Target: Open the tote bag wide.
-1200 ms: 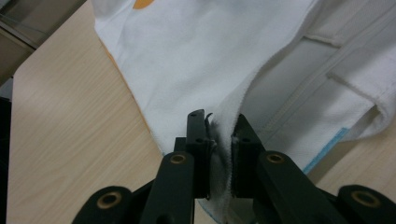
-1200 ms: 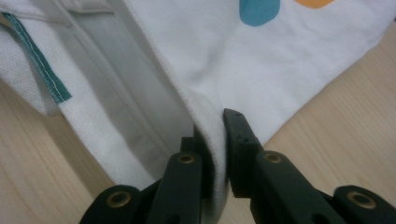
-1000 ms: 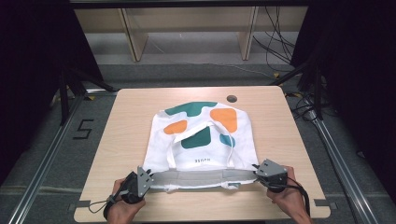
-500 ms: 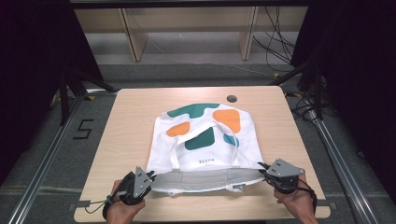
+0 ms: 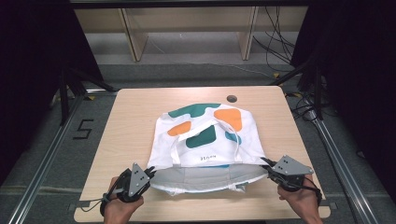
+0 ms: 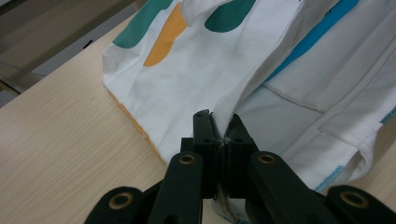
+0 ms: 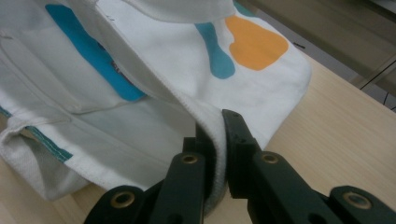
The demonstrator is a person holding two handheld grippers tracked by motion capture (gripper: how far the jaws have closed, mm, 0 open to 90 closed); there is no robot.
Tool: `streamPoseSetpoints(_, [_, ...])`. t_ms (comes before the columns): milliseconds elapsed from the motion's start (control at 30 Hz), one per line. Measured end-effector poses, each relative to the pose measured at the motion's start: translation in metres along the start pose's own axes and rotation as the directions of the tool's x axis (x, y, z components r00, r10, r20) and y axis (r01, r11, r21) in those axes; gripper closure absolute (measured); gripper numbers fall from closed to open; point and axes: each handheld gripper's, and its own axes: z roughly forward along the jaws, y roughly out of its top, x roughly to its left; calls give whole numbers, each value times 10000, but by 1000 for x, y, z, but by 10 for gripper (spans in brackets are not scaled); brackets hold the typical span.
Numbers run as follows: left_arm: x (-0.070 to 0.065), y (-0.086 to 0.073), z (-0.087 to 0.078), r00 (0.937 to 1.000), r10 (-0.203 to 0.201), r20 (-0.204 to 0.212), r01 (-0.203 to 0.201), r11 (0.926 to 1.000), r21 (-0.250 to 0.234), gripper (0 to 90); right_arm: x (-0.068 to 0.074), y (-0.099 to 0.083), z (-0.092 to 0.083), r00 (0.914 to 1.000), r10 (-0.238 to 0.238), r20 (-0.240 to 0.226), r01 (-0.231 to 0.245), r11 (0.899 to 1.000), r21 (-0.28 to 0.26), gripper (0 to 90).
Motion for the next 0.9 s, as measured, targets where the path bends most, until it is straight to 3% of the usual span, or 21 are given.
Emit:
streamPoseSetpoints(33, [0,1,0,9999,-157,24,157,9999,-60,861,-2,2,-2,10000,-65,20,65,10000,-1,866])
streamPoseSetpoints(433, [18,31,-18,9997,-255,-60,249,9956,-906,864,-18,37,-17,9993,-169,329,197,9963,-841,876])
streamPoseSetpoints(600, [28,52,-32,9991,-132,-401,71,9889,-1486,865,-25,58,-27,9977,-284,615,362,9910,-1291,879])
streamPoseSetpoints(767, [37,67,-48,9988,-278,-407,188,9778,-2086,868,-30,77,-40,9953,-535,809,667,9830,-1709,881])
streamPoseSetpoints(900, [39,80,-62,9983,-371,-454,248,9691,-2454,869,-33,91,-53,9968,-386,697,512,9807,-1886,881])
